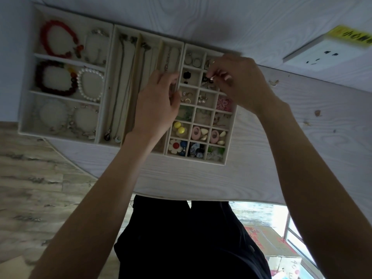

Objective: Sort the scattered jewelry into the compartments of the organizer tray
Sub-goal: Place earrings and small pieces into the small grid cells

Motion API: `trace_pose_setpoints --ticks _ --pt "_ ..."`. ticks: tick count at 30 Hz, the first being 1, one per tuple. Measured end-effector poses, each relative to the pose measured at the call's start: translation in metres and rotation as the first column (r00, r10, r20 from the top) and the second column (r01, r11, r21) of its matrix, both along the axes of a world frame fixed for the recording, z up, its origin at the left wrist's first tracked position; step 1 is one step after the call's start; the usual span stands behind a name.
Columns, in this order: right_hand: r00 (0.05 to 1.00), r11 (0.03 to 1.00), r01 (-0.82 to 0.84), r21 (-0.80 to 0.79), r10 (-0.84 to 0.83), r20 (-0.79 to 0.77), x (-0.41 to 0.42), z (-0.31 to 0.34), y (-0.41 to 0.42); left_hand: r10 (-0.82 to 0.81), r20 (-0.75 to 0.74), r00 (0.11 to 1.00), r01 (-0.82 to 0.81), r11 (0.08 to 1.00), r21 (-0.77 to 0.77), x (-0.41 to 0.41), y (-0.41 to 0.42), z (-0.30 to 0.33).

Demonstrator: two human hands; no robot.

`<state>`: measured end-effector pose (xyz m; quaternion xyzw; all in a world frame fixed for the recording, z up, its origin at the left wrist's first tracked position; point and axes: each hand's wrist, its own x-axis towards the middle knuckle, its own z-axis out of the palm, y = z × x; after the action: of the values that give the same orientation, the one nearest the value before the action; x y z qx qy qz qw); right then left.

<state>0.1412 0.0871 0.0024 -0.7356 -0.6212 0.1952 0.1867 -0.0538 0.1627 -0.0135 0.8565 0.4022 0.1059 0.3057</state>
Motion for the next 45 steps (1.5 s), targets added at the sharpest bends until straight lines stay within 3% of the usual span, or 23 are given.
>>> trace_pose_setpoints --ticks 11,18,24,45 --pt "0.999 0.999 -0.036 -0.017 0.036 0.006 -0.003 -0.002 -0.002 0.002 0.004 1.0 -0.002 1.0 0.002 0.0 0.0 -0.002" --pt "0.998 0.99 0.056 -0.127 -0.06 -0.031 -0.004 0.0 0.0 0.009 0.016 1.0 -0.009 1.0 0.005 -0.001 0.0 -0.003" --pt "0.996 0.991 0.064 -0.115 -0.071 -0.057 -0.009 0.001 0.001 0.013 0.027 1.0 -0.013 1.0 0.013 0.0 0.001 -0.005" --pt "0.988 0.995 0.071 -0.065 -0.061 0.142 -0.01 -0.014 0.003 -0.017 0.018 1.0 0.017 0.999 0.038 -0.001 0.001 -0.004"
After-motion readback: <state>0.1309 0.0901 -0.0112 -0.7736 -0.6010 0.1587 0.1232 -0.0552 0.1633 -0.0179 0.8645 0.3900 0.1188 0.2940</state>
